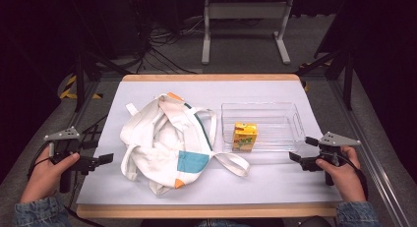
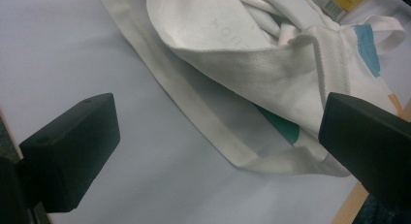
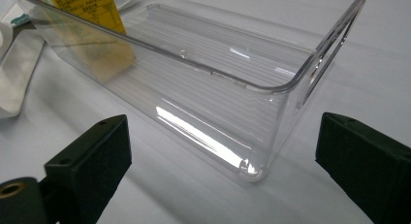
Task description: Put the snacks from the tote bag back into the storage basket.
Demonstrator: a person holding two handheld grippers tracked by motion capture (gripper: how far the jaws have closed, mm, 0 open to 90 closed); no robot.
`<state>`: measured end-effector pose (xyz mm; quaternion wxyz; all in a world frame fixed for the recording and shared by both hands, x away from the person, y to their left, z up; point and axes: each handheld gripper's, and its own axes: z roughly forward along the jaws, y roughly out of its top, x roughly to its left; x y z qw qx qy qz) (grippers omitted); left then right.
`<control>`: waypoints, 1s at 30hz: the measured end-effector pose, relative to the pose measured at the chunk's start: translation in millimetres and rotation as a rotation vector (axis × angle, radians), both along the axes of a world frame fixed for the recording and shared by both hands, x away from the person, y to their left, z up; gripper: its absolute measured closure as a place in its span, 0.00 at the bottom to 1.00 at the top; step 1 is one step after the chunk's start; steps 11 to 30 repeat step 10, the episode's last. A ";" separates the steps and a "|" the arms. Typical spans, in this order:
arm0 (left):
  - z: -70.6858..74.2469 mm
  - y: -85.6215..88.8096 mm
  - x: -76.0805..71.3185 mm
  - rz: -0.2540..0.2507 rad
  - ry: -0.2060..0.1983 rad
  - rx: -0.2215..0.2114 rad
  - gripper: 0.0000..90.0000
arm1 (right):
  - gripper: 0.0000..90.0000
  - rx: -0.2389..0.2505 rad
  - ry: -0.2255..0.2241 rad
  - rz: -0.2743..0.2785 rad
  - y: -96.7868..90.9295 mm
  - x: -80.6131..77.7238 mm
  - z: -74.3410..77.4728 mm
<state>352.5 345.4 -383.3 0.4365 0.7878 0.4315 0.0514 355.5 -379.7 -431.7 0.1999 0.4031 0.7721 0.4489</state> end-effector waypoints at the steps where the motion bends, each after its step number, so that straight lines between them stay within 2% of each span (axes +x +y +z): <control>1: -0.4 -0.4 0.3 -0.001 0.007 0.003 0.02 | 0.07 0.000 0.003 0.000 0.4 0.2 -0.9; 9: -2.7 -3.3 1.7 -0.009 0.031 0.031 0.03 | 0.07 -0.024 0.084 0.001 2.9 1.4 -7.0; 30: -2.7 -3.3 1.7 -0.009 0.031 0.031 0.03 | 0.07 -0.024 0.084 0.001 2.9 1.4 -7.0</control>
